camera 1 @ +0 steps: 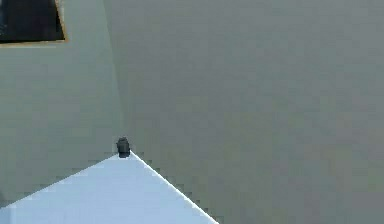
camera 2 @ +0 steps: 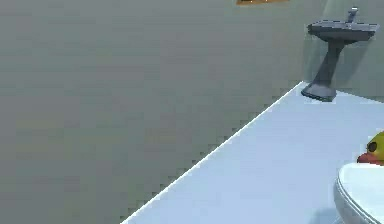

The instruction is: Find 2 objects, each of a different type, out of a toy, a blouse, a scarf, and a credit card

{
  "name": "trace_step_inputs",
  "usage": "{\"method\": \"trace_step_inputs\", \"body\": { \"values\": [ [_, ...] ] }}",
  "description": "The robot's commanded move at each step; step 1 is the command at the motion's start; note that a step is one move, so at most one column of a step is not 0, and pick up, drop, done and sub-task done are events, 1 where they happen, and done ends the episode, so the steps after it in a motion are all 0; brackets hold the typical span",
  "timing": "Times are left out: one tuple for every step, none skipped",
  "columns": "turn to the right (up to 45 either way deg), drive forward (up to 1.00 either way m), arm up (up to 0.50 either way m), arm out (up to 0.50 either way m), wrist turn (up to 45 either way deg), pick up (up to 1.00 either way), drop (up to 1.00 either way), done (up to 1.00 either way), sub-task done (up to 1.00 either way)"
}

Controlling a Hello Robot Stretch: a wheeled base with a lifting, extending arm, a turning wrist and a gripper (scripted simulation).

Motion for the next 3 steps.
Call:
{"method": "trace_step_inputs", "body": {
  "values": [
    [-24.0, 0.0, 0.0, 0.0, 0.0, 0.0, 0.0, 0.0, 0.0],
    [0.0, 0.65, 0.0, 0.0, 0.0, 0.0, 0.0, 0.0, 0.0],
    [-45.0, 0.0, 0.0, 0.0, 0.0, 0.0, 0.0, 0.0, 0.0]
  ]
}}
